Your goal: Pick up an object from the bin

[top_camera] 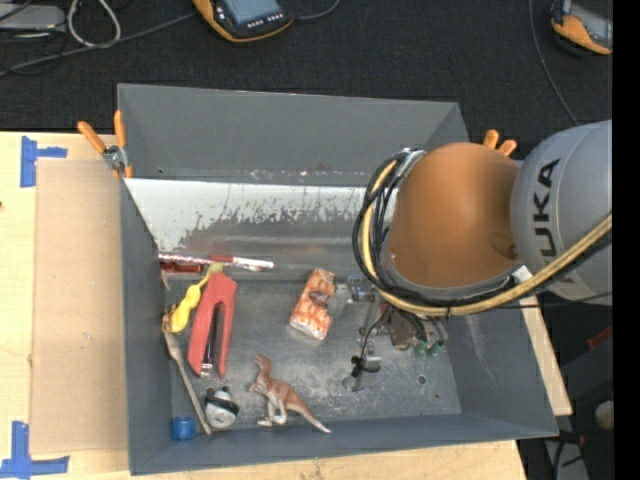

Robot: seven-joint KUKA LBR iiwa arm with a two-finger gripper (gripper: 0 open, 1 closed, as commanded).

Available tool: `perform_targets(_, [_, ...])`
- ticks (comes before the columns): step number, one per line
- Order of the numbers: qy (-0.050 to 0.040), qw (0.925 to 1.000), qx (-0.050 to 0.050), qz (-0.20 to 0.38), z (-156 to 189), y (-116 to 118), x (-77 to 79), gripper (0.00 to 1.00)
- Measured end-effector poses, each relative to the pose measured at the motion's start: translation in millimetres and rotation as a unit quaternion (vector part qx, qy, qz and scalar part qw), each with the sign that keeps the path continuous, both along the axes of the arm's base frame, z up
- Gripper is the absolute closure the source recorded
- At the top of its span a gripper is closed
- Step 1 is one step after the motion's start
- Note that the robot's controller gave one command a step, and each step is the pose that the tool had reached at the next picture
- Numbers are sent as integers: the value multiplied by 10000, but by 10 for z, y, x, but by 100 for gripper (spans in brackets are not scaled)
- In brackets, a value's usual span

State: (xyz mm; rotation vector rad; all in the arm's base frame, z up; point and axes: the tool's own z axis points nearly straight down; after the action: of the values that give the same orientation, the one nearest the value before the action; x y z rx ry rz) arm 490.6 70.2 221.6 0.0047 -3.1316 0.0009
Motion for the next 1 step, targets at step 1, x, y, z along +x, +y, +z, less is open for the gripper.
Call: perform_targets(1, [-39, 10000, 4, -15, 38, -4, 17, 0])
